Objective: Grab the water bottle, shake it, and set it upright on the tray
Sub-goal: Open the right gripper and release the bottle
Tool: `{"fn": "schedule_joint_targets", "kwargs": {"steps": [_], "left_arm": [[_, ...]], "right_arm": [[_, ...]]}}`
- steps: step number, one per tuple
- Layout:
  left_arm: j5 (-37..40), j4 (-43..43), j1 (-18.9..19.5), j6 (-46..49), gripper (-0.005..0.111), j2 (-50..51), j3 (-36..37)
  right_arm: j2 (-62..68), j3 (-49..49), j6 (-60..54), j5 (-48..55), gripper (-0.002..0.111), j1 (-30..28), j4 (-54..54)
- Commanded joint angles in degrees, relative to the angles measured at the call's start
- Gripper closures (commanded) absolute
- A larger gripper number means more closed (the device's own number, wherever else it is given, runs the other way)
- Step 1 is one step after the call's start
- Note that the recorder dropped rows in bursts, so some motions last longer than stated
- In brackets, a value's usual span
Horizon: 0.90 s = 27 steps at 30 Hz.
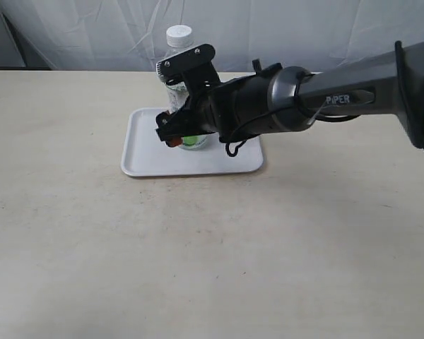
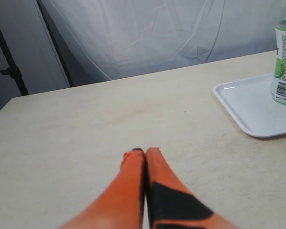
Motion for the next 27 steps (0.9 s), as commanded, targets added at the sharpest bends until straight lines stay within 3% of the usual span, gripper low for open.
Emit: {"fn": "schedule_joint_targets", "kwargs": {"steps": [1,9,12,15,18,23,27], "left_arm": [[-0.5,-0.2,0.0,-0.1,0.106,-0.3,0.2],[-0.5,-0.2,0.0,-0.1,0.106,-0.3,0.2],[-0.5,-0.2,0.0,-0.1,0.106,-0.3,0.2],[-0.5,-0.2,0.0,-0.1,0.106,-0.3,0.2],[-0.5,-0.2,0.0,-0.1,0.106,-0.3,0.2],[-0.5,-0.2,0.0,-0.1,0.106,-0.3,0.2],[-0.5,-0.2,0.0,-0.1,0.106,-0.3,0.2]], "right_arm": [[-1.9,2.3,0.1,-1.4,0.004,1.3,0.0],[-9.4,9.3,0.1,-15.2,0.004,6.1,0.0],[-14.5,14.1,0.1,-15.9,0.017,8.6,0.0],[-20.1,19.1,2.6,-18.6,0.053,12.1,0.0],[-25.7,23.0,7.8,-28.7,0.108,16.1,0.0],[-33.3,25.9,13.1,-50.8,0.106,22.3,0.0],[-35.9,25.9,13.1,-53.6,0.106,26.0,0.0]]}}
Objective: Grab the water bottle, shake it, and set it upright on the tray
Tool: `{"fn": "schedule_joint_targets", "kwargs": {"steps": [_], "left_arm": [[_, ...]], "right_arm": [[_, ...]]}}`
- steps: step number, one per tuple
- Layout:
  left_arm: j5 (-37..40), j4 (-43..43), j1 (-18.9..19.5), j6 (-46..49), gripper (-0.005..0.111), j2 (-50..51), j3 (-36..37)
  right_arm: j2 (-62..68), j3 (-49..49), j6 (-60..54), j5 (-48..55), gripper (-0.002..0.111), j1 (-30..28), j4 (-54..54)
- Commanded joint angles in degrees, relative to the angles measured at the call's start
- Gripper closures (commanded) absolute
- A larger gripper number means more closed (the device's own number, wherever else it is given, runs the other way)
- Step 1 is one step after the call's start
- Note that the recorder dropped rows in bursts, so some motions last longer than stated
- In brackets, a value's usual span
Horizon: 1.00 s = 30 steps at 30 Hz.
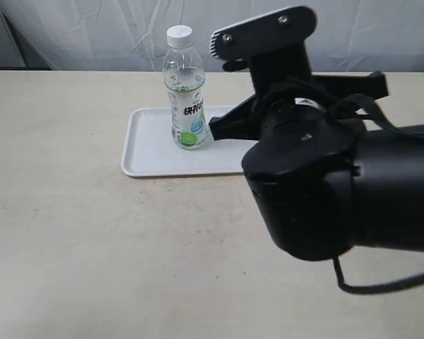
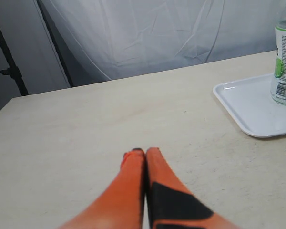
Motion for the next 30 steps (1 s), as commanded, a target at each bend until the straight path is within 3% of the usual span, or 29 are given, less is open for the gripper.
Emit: {"fn": "schedule_joint_targets", "kwargs": {"steps": [1,4,30], "left_arm": [[-0.5,-0.2,0.0,-0.1,0.106,-0.3,0.2],[-0.5,-0.2,0.0,-0.1,0.106,-0.3,0.2],[-0.5,-0.2,0.0,0.0,0.106,-0.3,0.2]], "right_arm": [[-2.9,0.4,0.8,-4.1,0.106,3.5,-0.2],[-3.0,0.4,-3.6,-4.1,0.106,3.8,-2.0],[-3.0,0.4,-3.3,-3.0,0.106,3.8,-4.1]]}}
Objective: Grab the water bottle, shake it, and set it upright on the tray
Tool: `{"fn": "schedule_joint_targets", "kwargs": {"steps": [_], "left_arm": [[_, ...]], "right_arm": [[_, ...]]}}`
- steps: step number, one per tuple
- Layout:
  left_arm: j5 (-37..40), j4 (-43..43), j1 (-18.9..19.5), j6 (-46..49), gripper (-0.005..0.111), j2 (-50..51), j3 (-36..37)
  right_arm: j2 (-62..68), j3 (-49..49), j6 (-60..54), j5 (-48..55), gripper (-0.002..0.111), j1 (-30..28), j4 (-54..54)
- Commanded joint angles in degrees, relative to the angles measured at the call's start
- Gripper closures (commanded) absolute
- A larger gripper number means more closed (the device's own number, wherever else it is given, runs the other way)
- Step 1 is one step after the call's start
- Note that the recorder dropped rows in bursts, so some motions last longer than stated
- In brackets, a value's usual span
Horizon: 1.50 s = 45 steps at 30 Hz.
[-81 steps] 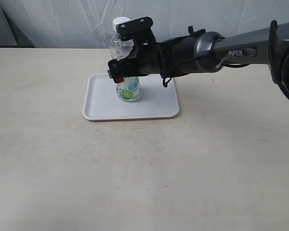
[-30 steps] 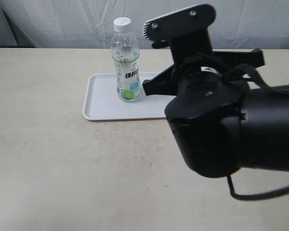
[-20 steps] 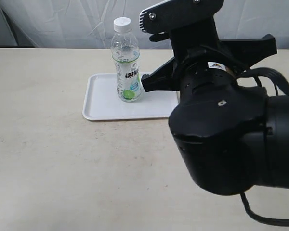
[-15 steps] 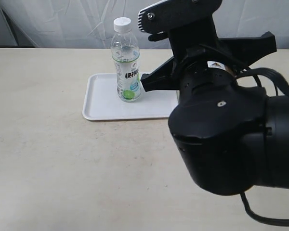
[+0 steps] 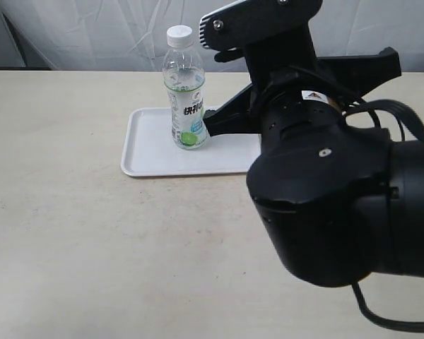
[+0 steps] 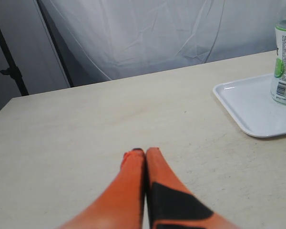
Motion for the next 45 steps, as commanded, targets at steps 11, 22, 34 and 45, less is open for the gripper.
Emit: {"fn": "schedule_joint_targets", "kwargs": {"steps": [11,22,34,45], "left_arm": [[-0.5,-0.2,0.0,-0.1,0.106,-0.3,0.2],[-0.5,-0.2,0.0,-0.1,0.106,-0.3,0.2],[-0.5,-0.2,0.0,-0.1,0.106,-0.3,0.2],[-0.5,-0.2,0.0,-0.1,0.106,-0.3,0.2]], "right_arm": [[-8.5,0.6,2.3,-0.6,0.106,4.9,3.1],[-32.6,1.0,8.4,11.5,0.106,3.7,3.1],[-56.1,15.8,11.9,46.8,0.106,-18.4,3.1],[-73.6,38.7,15.1,71.4,0.106,-55.2,3.1]]}}
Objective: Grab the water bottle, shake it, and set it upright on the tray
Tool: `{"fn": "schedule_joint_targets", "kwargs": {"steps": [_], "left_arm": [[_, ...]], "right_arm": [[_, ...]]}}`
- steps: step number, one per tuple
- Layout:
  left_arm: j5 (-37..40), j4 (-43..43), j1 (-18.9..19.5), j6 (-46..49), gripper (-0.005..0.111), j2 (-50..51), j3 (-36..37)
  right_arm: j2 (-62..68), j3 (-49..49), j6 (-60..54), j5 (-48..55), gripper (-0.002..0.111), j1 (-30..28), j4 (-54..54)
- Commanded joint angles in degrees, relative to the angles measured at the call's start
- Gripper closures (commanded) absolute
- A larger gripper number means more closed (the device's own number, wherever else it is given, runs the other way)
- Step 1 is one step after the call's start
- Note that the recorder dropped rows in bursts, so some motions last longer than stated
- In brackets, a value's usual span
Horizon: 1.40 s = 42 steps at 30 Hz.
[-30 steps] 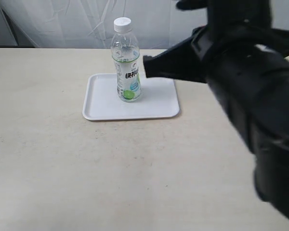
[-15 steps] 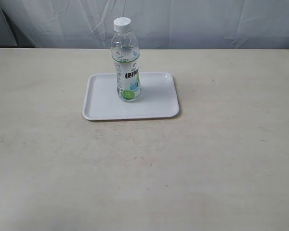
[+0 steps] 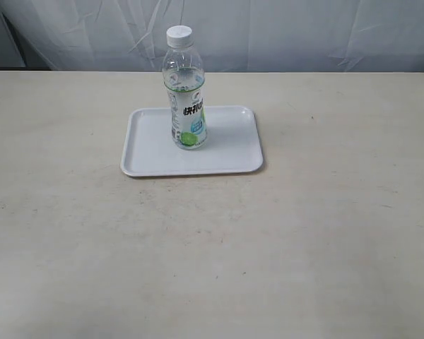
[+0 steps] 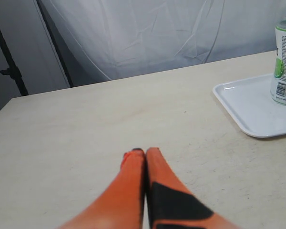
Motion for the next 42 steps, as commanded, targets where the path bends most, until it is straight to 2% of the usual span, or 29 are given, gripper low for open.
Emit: {"fn": "schedule_joint_targets", "kwargs": {"steps": [1,7,12,16,42], "left_arm": [[-0.5,-0.2,0.0,-0.1,0.106,-0.3,0.2],[-0.5,-0.2,0.0,-0.1,0.106,-0.3,0.2],[-0.5,-0.2,0.0,-0.1,0.106,-0.3,0.2],[-0.5,-0.2,0.0,-0.1,0.106,-0.3,0.2],[-0.5,-0.2,0.0,-0.1,0.106,-0.3,0.2]], "right_arm": [[-6.7,7.8,1.5,9.0,0.106,-13.2,-0.6],[-12.9,14.6,1.4,12.5,0.106,-26.0,-0.6],[-16.6,18.1,1.2,12.6,0.106,-31.6,-0.6],[-17.8,21.0,1.2,12.8,0.106,-31.9,-0.6],[-17.8,21.0,1.2,12.4,0.106,-31.9,-0.6]]}}
